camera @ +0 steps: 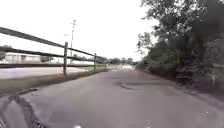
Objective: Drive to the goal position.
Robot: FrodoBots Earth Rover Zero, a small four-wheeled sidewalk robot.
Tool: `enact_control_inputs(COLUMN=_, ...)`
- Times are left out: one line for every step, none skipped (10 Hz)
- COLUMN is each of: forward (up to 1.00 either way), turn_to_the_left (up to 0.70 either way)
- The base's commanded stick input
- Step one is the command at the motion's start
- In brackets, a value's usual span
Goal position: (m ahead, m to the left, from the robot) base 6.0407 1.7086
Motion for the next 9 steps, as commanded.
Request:
enact_control_inputs(forward=1.0, turn_to_the_left=-0.08)
enact_control_inputs(forward=1.0, turn_to_the_left=-0.08)
enact_control_inputs(forward=1.0, turn_to_the_left=-0.08)
enact_control_inputs(forward=1.0, turn_to_the_left=-0.08)
enact_control_inputs(forward=1.0, turn_to_the_left=-0.07)
enact_control_inputs(forward=1.0, turn_to_the_left=-0.07)
enact_control_inputs(forward=1.0, turn_to_the_left=-0.06)
enact_control_inputs(forward=1.0, turn_to_the_left=-0.05)
enact_control_inputs(forward=1.0, turn_to_the_left=-0.05)
